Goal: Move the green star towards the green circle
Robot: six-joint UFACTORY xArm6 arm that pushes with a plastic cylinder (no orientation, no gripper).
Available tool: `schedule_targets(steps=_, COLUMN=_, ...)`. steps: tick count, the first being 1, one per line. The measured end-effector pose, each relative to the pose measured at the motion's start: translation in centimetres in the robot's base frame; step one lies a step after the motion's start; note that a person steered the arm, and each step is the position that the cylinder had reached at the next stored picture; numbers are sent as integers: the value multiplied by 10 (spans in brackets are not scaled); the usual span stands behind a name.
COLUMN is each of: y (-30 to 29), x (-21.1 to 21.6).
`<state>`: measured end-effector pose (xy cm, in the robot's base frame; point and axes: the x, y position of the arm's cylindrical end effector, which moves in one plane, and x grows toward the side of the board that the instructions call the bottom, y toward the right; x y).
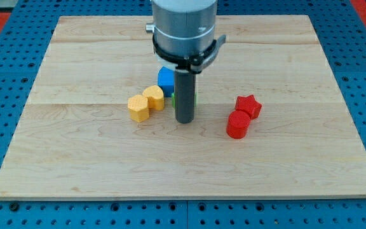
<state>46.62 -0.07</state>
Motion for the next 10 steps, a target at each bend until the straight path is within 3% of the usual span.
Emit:
schedule_targets(steps=3, y=33, x=-100)
schedule_targets(steps=4, y=61, x=-92)
schedule_targets(steps=5, y=49, x=-65)
schedule_targets(steps=6, y=27, x=-77)
schedule_targets(steps=8, y=25, x=-141)
schedule_targets(steps=10, y=34, x=-110)
